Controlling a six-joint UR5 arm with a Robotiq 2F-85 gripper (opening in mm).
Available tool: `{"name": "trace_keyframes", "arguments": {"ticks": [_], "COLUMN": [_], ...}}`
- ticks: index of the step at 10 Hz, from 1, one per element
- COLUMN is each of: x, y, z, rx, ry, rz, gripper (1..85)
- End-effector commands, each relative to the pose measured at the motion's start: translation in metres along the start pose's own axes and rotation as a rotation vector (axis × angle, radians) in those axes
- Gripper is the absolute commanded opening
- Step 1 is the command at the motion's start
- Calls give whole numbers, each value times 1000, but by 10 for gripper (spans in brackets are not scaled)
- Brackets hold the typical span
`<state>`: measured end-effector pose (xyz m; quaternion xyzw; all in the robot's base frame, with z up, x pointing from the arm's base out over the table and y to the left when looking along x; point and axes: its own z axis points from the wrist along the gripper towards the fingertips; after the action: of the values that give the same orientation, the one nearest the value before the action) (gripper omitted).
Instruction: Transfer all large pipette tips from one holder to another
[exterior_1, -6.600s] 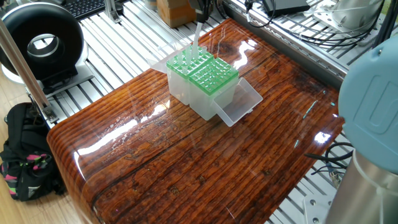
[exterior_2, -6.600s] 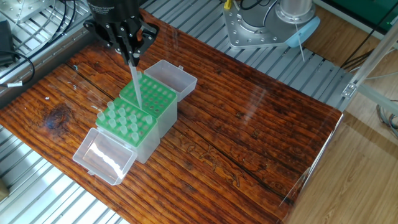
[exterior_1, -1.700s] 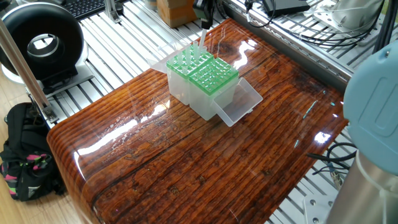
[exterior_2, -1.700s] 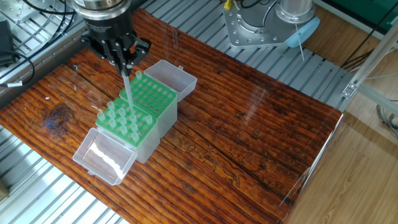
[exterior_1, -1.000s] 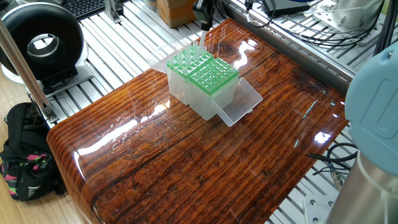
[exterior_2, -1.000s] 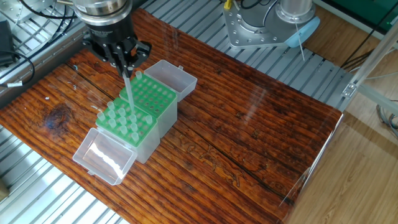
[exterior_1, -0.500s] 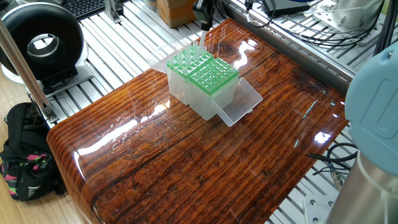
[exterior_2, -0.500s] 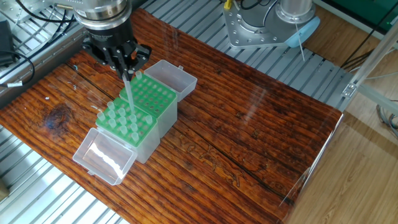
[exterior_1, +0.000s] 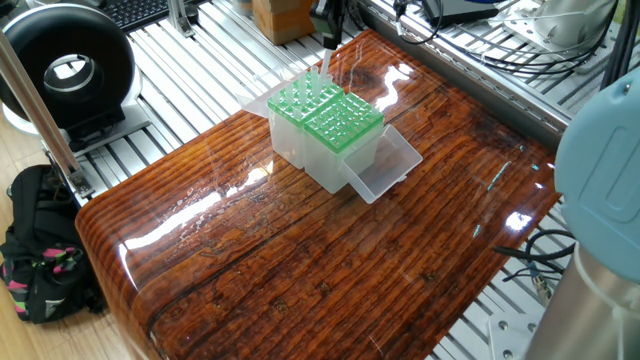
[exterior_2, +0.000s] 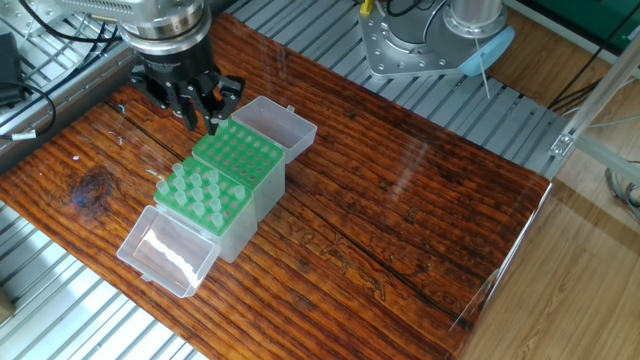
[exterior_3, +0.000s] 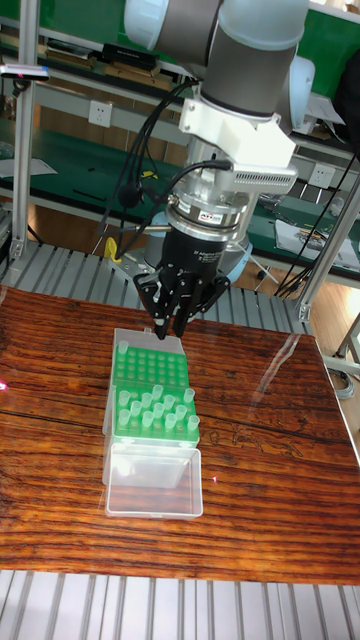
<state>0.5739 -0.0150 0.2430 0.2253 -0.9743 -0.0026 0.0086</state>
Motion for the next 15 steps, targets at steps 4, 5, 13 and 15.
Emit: {"name": "trace_keyframes", "arguments": {"ticks": [4, 5, 13, 15], "x": [33, 40, 78, 75], "y": [1, 3, -26, -23], "z": [5, 17, 70, 85], "rx": [-16, -33, -11, -27], "ry": [36, 27, 19, 6], "rz": [20, 25, 21, 22], "gripper": [290, 290, 330, 330]}}
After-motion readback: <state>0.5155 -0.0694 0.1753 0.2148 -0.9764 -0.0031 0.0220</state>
